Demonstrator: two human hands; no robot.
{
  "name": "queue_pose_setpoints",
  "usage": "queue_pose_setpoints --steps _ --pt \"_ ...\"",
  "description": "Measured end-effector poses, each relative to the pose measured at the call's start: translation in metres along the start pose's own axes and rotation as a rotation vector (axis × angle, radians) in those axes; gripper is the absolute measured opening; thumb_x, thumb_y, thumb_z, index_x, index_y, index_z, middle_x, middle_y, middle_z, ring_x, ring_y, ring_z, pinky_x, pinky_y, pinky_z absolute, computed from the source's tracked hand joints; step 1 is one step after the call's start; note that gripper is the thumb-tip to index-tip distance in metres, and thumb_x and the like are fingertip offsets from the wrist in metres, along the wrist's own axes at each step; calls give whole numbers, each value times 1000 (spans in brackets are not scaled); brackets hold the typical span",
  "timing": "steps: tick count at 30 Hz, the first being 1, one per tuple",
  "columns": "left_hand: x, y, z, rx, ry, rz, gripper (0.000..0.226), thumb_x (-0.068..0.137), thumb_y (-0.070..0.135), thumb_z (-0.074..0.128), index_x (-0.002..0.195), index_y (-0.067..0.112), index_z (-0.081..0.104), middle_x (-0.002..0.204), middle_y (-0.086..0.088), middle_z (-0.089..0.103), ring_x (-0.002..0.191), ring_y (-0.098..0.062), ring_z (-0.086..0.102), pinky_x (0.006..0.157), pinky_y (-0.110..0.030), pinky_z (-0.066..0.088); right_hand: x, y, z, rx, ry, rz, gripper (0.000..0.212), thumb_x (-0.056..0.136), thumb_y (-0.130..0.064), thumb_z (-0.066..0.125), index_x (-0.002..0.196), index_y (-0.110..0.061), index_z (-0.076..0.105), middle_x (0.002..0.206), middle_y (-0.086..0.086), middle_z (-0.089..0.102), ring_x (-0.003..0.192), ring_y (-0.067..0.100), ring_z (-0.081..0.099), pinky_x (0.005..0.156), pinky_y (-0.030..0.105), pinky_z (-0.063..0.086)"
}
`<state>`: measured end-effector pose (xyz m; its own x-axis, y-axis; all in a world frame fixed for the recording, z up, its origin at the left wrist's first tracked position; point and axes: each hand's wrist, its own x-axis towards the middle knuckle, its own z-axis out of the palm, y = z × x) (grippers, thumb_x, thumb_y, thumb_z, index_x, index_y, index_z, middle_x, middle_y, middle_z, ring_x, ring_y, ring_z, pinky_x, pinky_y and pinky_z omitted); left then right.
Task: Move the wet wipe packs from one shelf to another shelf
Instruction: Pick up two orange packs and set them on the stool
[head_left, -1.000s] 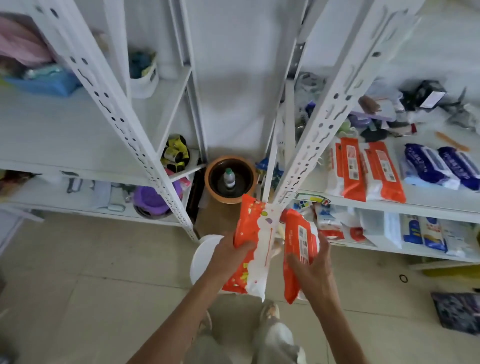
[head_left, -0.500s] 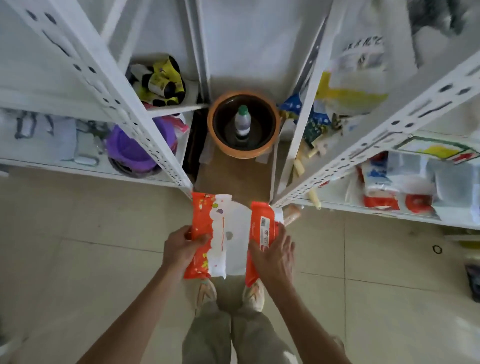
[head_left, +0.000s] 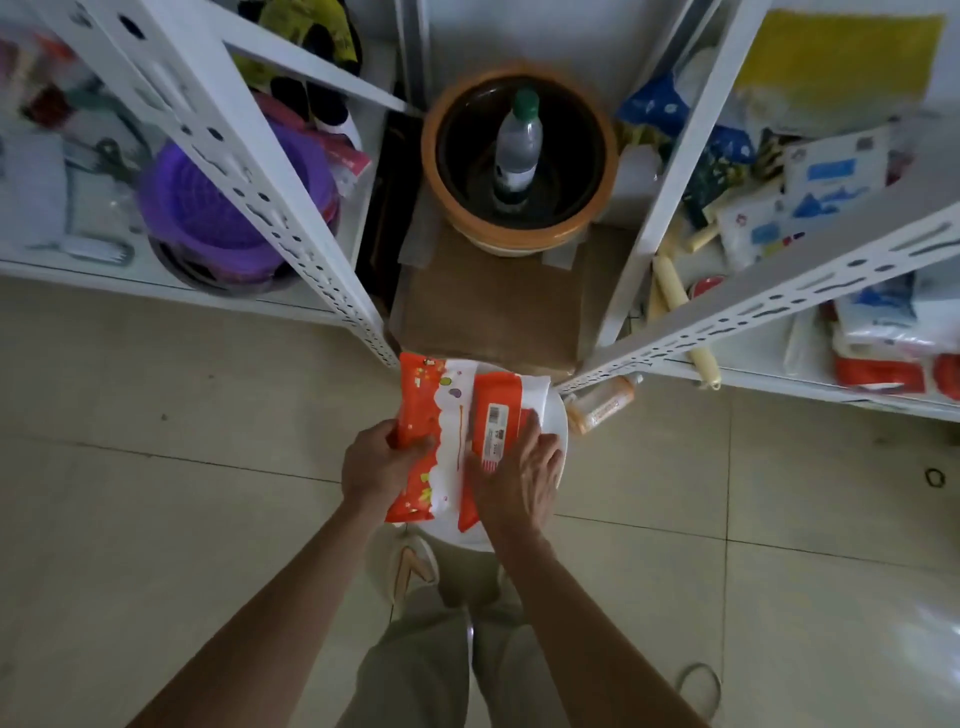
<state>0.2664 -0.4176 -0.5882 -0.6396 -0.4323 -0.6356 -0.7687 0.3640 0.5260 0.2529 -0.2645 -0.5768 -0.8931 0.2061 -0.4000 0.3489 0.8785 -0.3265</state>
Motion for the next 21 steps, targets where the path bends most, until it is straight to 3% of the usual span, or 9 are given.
queue_pose_setpoints --steps 8,14,21 --pt "1 -11 3 43 102 138 53 82 57 75 121 24 62 110 7 69 90 -11 67 77 -25 50 1 8 6 60 32 38 93 83 -82 45 152 -26 20 145 9 48 127 30 54 100 54 56" --pt "-1 -11 12 180 140 143 60 80 67 69 124 27 63 110 5 68 96 -17 70 81 -33 57 11 21 4 24 -54 80 96 86 -73 55 158 -20 19 154 9 39 138 28 45 104 48 51" --pt "-9 -10 16 197 172 113 60 80 73 65 125 33 59 115 11 72 98 -16 72 82 -37 56 10 22 5 65 -58 106 90 87 -66 59 155 -20 24 152 10 41 137 29 45 108 48 47"
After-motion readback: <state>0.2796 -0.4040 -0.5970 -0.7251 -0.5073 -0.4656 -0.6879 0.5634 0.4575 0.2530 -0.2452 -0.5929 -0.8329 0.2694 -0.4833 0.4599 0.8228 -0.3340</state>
